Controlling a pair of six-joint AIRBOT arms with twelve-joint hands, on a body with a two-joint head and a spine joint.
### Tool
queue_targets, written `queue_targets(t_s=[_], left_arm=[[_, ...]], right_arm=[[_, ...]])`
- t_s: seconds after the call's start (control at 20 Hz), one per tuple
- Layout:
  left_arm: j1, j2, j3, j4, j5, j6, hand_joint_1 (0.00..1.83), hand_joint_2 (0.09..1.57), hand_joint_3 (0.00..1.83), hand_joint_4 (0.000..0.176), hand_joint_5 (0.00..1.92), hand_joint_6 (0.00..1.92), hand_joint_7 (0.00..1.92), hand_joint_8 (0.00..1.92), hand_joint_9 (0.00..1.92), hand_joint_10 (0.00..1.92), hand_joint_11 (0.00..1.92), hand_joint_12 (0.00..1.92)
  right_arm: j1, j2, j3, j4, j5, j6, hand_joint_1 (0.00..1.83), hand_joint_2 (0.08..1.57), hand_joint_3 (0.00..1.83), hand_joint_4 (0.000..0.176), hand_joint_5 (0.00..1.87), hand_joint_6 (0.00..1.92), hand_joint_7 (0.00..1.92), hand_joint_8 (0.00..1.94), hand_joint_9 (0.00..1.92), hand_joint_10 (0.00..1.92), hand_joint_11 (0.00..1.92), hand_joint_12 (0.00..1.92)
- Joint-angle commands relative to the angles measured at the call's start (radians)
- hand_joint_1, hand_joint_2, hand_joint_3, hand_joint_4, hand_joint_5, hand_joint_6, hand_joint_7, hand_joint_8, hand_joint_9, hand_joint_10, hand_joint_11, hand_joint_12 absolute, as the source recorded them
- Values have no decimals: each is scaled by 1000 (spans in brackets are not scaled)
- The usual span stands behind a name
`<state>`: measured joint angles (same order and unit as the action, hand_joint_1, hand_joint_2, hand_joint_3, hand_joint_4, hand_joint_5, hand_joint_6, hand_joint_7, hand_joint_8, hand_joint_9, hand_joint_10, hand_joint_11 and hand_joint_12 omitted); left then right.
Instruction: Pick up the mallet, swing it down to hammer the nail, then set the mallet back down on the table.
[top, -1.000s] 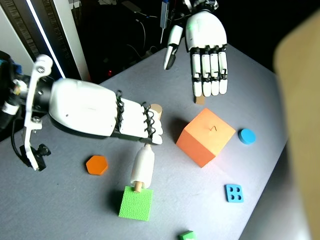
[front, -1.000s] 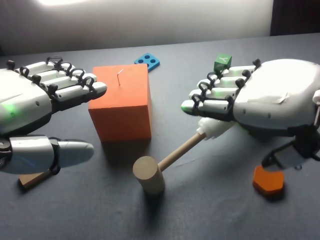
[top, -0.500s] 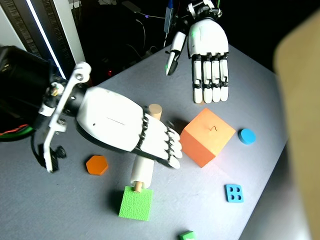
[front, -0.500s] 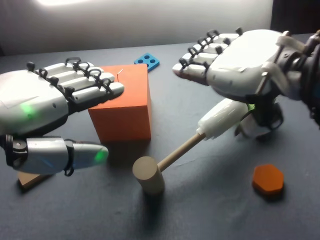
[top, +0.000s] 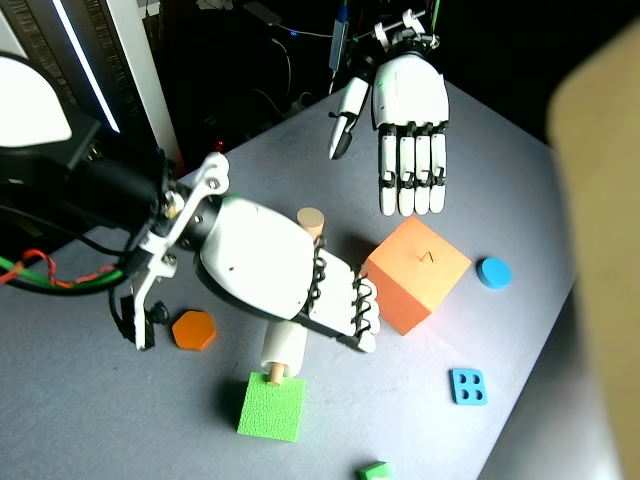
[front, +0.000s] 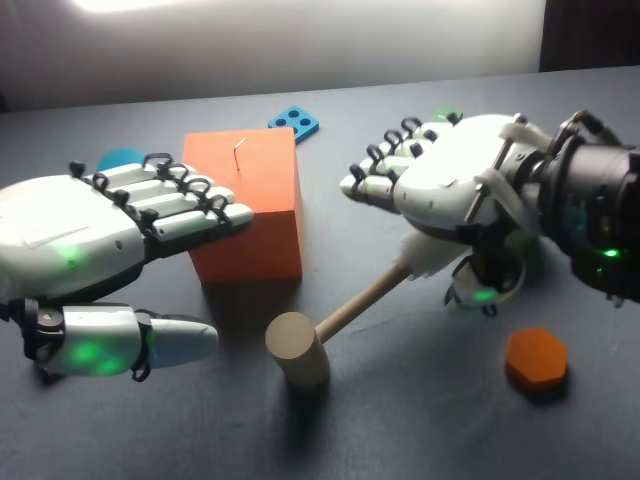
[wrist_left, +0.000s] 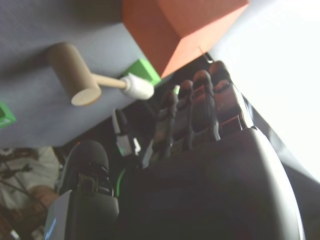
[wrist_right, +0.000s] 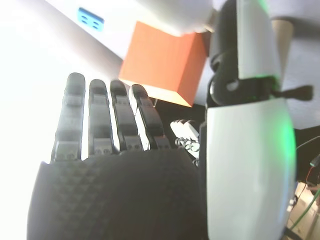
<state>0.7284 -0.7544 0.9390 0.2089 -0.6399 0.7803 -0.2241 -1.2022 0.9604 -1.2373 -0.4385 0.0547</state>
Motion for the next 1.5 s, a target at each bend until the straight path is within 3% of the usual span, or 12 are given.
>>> queue_targets(t_s=[0.0,0.35,0.65,0.85,1.0,1.2,1.45], left_arm=[[-6,1,9,-23,-107,-4,0,1279,0,0,65,1,52,0,51,1,0,170],[-5,-21,36,-50,-103,14,0,1290,5,0,88,9,68,6,55,3,0,161],[0,-30,49,-75,-106,20,0,1292,0,0,79,3,79,2,70,3,0,162],[0,-49,65,-77,-118,20,0,1284,0,0,96,0,94,0,85,0,0,218],[2,-62,77,-87,-125,20,0,1293,3,0,70,2,58,2,49,0,0,123],[10,-67,87,-105,-132,20,0,1304,3,0,109,3,114,4,100,5,0,246],[17,-68,91,-119,-140,20,0,1303,0,0,76,0,75,0,65,1,0,165]], right_arm=[[9,2,6,-52,23,2,1138,877,2,0,0,0,0,0,0,0,0,223],[-27,-64,90,-50,44,12,1125,889,5,0,0,0,0,0,0,0,0,174],[-61,-114,180,4,73,7,1075,910,3,0,0,0,0,0,0,0,0,265],[-72,-129,201,19,73,6,1092,907,0,0,7,1,0,0,0,0,0,273],[-76,-141,220,56,75,-18,1141,916,2,0,9,0,0,0,0,0,0,271],[-74,-146,235,122,78,-76,1177,919,0,0,5,1,0,0,0,0,0,264],[-77,-145,234,123,83,-79,1208,938,5,0,0,0,0,0,0,0,0,234]])
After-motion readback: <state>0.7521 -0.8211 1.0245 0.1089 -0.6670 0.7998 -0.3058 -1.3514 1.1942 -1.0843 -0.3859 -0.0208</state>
